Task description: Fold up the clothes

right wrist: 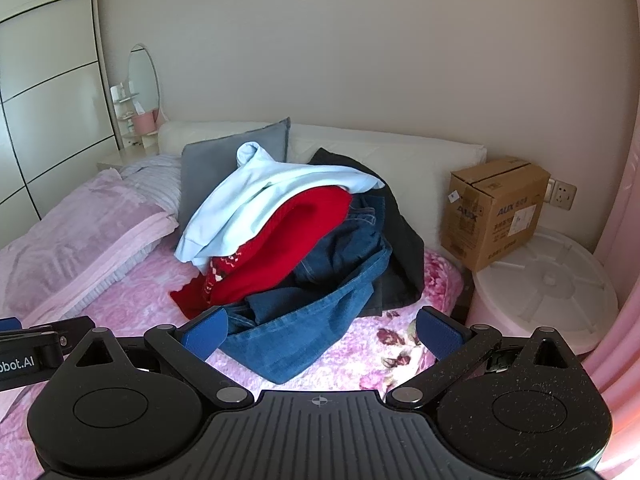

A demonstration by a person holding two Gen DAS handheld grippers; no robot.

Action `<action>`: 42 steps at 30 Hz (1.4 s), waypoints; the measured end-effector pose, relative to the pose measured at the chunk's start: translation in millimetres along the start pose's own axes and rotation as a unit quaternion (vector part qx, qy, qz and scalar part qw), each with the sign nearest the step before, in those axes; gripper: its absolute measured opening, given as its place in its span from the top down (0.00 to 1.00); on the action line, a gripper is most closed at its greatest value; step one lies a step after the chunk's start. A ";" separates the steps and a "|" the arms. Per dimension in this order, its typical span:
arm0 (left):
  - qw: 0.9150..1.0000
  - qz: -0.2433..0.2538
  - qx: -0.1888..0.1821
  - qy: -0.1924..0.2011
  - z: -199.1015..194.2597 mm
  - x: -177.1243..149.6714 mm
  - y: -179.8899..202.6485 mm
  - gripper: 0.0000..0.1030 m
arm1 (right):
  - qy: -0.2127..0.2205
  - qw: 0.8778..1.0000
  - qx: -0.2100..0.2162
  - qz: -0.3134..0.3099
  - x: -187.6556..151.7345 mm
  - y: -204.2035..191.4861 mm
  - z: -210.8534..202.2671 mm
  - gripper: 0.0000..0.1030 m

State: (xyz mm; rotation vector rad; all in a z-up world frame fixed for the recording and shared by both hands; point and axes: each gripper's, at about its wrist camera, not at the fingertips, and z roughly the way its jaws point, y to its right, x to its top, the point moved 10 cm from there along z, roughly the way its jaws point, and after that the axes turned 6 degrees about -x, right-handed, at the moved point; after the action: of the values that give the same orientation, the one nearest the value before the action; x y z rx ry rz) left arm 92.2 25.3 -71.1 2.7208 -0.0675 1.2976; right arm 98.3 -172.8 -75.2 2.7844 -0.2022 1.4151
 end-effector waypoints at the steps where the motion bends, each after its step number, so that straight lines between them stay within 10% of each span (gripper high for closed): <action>1: 1.000 0.001 -0.001 0.000 1.1 1.3 -0.3 0.10 | 0.000 1.000 -0.001 0.001 0.3 -1.2 0.7 0.00; 42: 0.999 0.003 -0.006 -0.035 98.3 52.4 4.3 0.09 | -0.006 1.000 -0.017 -0.019 46.4 9.8 90.8 0.00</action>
State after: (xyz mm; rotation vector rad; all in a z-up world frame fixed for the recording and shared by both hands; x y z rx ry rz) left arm 200.6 8.7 -91.2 2.7565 -0.0892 1.1998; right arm 197.1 -193.9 -92.0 2.7552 -0.1721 1.3725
